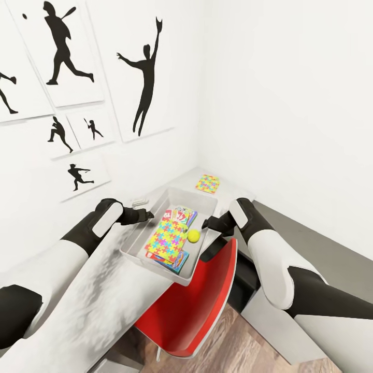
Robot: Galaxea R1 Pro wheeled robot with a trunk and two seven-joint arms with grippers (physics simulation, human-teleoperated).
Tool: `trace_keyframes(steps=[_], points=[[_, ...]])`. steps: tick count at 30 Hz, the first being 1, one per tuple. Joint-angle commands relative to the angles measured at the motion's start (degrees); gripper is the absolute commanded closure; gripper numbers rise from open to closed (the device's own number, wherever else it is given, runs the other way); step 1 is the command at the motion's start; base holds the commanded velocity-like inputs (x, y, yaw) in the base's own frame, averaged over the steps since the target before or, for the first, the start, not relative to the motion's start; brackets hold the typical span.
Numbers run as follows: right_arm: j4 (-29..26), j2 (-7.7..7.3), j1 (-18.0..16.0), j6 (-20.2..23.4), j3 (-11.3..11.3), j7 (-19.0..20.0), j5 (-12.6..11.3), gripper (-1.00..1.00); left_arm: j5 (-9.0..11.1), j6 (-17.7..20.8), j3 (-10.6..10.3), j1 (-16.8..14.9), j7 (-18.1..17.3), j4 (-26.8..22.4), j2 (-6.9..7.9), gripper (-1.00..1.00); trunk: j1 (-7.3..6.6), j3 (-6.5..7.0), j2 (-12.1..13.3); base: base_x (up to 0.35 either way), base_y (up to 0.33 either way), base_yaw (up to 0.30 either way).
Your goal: Put all the toys in the child's room - the three board games (two on the bed and one on the table), the two jigsaw puzzles on the table, and the tennis ball on the table - inside the toy box on the table in the child's room.
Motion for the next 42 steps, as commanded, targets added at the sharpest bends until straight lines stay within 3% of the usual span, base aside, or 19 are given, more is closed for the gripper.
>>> trace_keyframes(steps=[1, 42], points=[[-0.06, 0.05, -0.05, 0.15, -0.27, -0.6, -0.56, -1.0, 0.6, 0.03, -0.28, -0.07, 0.52, -0.09, 0.08, -1.0, 0.03, -0.14, -0.12, 0.0, 0.0, 0.0], [0.02, 0.05, 0.05, -0.01, -0.32, -0.52, -0.56, -1.0, 0.6, 0.01, -0.32, 0.35, 0.52, 0.0, 0.02, -1.0, 0.03, -3.45, -0.12, 0.0, 0.0, 0.0]])
